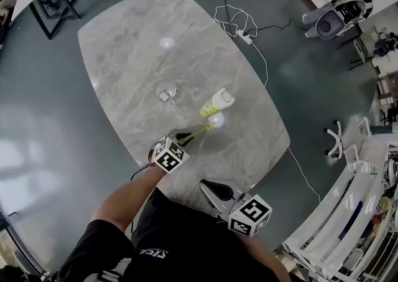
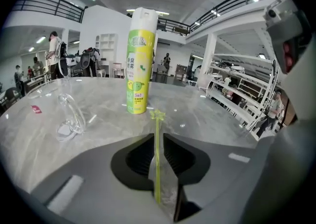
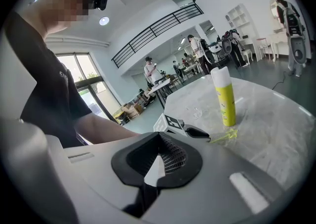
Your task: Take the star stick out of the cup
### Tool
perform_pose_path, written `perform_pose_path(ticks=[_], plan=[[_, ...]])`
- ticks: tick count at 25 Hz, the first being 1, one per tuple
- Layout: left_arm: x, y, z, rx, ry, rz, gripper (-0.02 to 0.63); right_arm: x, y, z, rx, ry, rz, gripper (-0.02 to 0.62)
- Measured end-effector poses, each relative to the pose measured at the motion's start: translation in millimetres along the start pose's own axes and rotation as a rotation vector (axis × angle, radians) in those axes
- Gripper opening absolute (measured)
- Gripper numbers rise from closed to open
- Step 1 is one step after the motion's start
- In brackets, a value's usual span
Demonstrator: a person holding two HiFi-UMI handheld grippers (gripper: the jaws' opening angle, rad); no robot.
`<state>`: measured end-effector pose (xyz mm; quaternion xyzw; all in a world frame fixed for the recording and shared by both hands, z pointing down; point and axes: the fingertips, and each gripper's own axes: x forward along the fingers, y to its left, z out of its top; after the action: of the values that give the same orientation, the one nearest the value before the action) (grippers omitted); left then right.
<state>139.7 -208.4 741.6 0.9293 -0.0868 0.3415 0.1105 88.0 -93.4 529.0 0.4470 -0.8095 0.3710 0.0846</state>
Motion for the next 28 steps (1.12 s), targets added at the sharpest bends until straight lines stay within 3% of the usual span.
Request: perform_pose_path(ticks=[4, 9, 14, 17, 23, 28], plan=[[-8, 4, 7, -0.027, -0.038, 0.032, 0.139, -6, 1, -1, -0.007, -0.016, 0.007, 0.012], [-31, 5, 22, -0.053, -0.084, 0.074, 0.144, -15, 8, 0, -0.035, -0.038, 0.036, 0.012], [-88, -9, 51, -0.165, -0.228, 0.143, 0.144, -32, 20, -3, -0.057, -0.068, 0.088, 0.012], [-124, -34, 61, -0.188, -0.295, 0.164, 0.06, -41, 29, -6, -0.067, -0.089, 0.129, 0.012], [-181, -93, 83, -0.142, -0.375, 0.232, 0.033, -67, 50, -22, -0.1, -0.126, 0.219, 0.012], [-224, -132, 99, -0.136, -0.433, 0.306, 0.003, -88, 66, -58, -0.095, -0.111, 0.305, 0.012]])
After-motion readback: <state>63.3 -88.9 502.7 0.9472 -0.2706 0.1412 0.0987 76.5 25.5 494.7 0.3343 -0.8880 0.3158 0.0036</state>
